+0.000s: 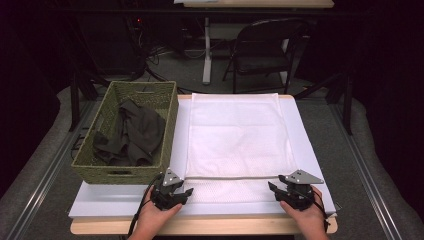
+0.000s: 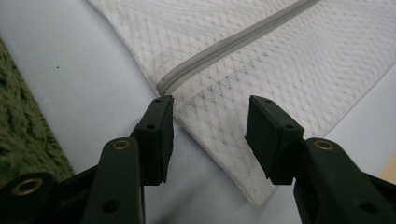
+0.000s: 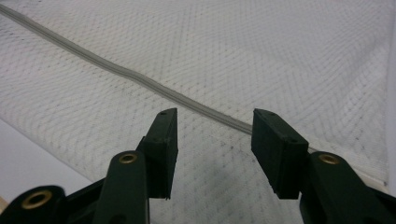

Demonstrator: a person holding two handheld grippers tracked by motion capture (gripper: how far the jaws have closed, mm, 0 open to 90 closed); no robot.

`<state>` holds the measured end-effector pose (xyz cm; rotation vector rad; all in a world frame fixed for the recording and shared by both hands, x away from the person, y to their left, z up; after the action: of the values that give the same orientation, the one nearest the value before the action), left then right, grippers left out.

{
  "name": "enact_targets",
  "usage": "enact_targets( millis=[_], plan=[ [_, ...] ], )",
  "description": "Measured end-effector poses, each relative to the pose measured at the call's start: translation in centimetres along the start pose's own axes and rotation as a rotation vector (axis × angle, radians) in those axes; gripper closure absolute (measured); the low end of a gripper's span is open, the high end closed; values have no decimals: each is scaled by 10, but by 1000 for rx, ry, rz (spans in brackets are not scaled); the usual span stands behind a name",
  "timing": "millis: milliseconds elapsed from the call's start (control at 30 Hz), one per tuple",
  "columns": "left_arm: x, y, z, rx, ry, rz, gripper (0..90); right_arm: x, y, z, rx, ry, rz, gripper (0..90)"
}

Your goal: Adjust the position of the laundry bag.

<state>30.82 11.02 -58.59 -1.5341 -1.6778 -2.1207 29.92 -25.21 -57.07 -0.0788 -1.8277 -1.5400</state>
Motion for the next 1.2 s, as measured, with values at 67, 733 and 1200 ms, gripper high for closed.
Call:
enact_targets(
  millis=[67,733,1200],
  plan=[
    [-2,-1,-1,-12,4,10,537,0,0,-2,-6,-1,1,511],
    [-8,1,-9,-60,15,1,830,2,0,-6,-20,-9,-1,512],
    [-8,2,-1,20,-60,-10,896,14,0,-43,-72,-118,12,658]
  ],
)
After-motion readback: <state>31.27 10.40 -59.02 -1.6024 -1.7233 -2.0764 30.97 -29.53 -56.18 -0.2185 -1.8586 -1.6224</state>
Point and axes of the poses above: each handheld gripper's, and its own axes: x roughly backward along the jaws, y roughly out of its top, z roughly to its left, the point moved 4 cm from there along -x, roughly forward along the jaws, and after that the axes turned 2 degrees about -z, right-handed, at the moved point
